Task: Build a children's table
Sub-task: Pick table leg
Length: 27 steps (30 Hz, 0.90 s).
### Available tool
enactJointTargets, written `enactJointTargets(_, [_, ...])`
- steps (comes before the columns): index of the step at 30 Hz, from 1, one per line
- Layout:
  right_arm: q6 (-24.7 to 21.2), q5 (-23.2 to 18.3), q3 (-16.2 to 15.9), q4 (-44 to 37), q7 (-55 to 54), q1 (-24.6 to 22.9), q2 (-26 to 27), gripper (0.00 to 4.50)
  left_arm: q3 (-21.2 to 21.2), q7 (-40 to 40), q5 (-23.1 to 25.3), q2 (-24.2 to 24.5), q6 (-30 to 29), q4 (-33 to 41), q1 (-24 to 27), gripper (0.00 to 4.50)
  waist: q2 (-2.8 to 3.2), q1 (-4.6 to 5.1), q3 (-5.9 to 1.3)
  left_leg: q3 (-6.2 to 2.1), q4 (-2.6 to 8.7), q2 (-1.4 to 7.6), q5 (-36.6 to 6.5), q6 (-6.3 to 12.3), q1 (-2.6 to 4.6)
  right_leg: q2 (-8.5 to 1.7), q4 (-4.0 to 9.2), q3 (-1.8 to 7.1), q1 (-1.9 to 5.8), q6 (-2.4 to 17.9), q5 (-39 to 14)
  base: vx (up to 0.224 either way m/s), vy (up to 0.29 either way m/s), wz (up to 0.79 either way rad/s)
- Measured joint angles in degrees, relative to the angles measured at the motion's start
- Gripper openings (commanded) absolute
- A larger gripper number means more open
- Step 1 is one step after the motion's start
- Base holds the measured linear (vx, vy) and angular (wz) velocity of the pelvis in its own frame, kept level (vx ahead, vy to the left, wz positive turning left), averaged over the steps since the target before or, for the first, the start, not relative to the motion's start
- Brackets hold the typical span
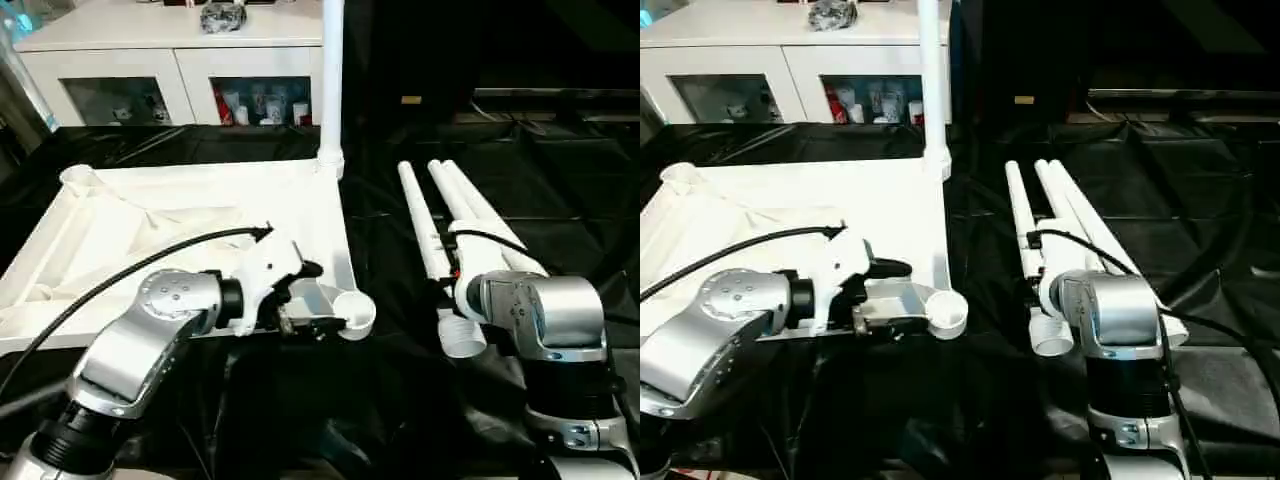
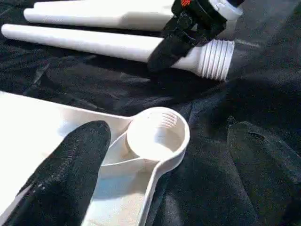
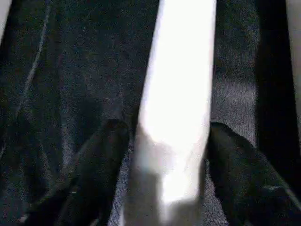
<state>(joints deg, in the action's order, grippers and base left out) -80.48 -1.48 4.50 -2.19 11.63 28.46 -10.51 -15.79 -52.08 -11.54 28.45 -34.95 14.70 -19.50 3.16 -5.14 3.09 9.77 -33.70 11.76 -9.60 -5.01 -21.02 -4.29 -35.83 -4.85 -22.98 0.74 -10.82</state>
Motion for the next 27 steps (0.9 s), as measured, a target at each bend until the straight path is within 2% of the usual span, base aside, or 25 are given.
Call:
enactJointTargets(6, [0.5, -0.4, 0.4, 1.1, 0.0, 0.0, 0.0, 2.14, 0.0, -0.1, -0.3, 0.0, -0.2, -0.1, -0.7, 4.50, -0.03, 0.04, -0.02, 0.00, -0.01, -0.01, 0.0, -0.01, 0.01, 0.00, -0.02, 0.02, 0.00, 0.0, 0.0, 0.000, 0.000, 0.00])
enactJointTargets(9, [1.2, -0.7, 1.7, 2.4, -0.3, 0.4, 0.8, 1.93, 0.0, 0.0, -0.4, 0.0, -0.1, -0.9, -0.9, 4.50, -0.18, 0.04, -0.11, -0.01, -0.01, 0.00, 0.0, -0.04, 0.04, 0.00, -0.04, 0.01, 0.03, 0.0, 0.0, 0.000, 0.000, 0.00])
enactJointTargets(14, [3.7, -1.0, 5.4, 4.9, -1.9, 1.1, 2.7, 1.88, 0.2, 1.4, -0.1, -0.6, 0.2, -2.7, -1.3, 4.50, -0.51, 0.04, -0.31, -0.02, -0.06, -0.01, 0.0, -0.05, 0.12, 0.00, -0.03, 0.02, 0.10, 0.0, 0.0, 0.000, 0.000, 0.00])
enactJointTargets(16, [5.1, -1.4, 8.3, 5.8, -2.9, 1.6, 3.9, 1.88, 1.6, 2.7, -0.7, -2.6, 0.1, -3.9, -1.6, 4.50, -0.49, 0.04, -0.30, -0.01, -0.09, -0.03, 0.0, -0.05, 0.10, -0.01, -0.04, 0.05, 0.09, 0.0, 0.0, 0.000, 0.000, 0.00])
enactJointTargets(18, [8.9, -3.0, 12.1, 6.8, -3.7, 1.8, 5.5, 1.88, 4.0, 4.7, -2.5, -5.7, -0.6, -5.4, -2.9, 4.50, -0.48, -0.04, -0.26, -0.02, -0.14, -0.02, 0.0, -0.04, 0.01, -0.01, -0.05, 0.04, 0.04, 0.0, 0.1, 0.000, 0.000, 0.00])
enactJointTargets(19, [11.8, -4.8, 14.8, 6.9, -3.7, 2.1, 7.0, 1.88, 5.9, 6.2, -3.8, -8.0, -1.4, -6.4, -4.4, 4.50, -0.45, -0.11, -0.24, -0.02, -0.15, -0.02, 0.0, -0.04, -0.02, -0.02, -0.06, 0.03, 0.02, 0.0, 0.1, 0.000, 0.000, 0.00])
enactJointTargets(21, [17.1, -8.0, 17.9, 6.8, -2.9, 2.9, 8.6, 1.88, 8.5, 8.2, -5.9, -10.8, -2.8, -7.5, -7.0, 4.50, -0.44, -0.14, -0.24, -0.02, -0.15, -0.02, 0.0, -0.03, -0.03, -0.02, -0.07, 0.03, 0.01, 0.0, 0.1, 0.000, 0.000, 0.00])
enactJointTargets(24, [23.1, -11.7, 19.9, 4.8, -0.5, 3.7, 9.3, 1.87, 11.0, 9.9, -9.2, -13.6, -4.3, -8.1, -9.0, 4.50, -0.44, -0.08, -0.28, -0.01, -0.14, -0.02, 0.0, -0.02, -0.04, -0.02, -0.07, 0.03, 0.02, 0.0, 0.1, 0.000, 0.000, 0.00])
enactJointTargets(27, [27.7, -14.5, 20.5, 2.9, 4.1, 3.1, 9.6, 1.87, 13.3, 12.2, -12.6, -17.7, -6.9, -9.9, -9.8, 4.50, -0.47, -0.08, -0.26, -0.01, -0.14, -0.01, 0.1, 0.09, -0.20, -0.01, -0.04, 0.02, -0.10, 0.1, 0.2, 0.000, 0.000, 0.00])
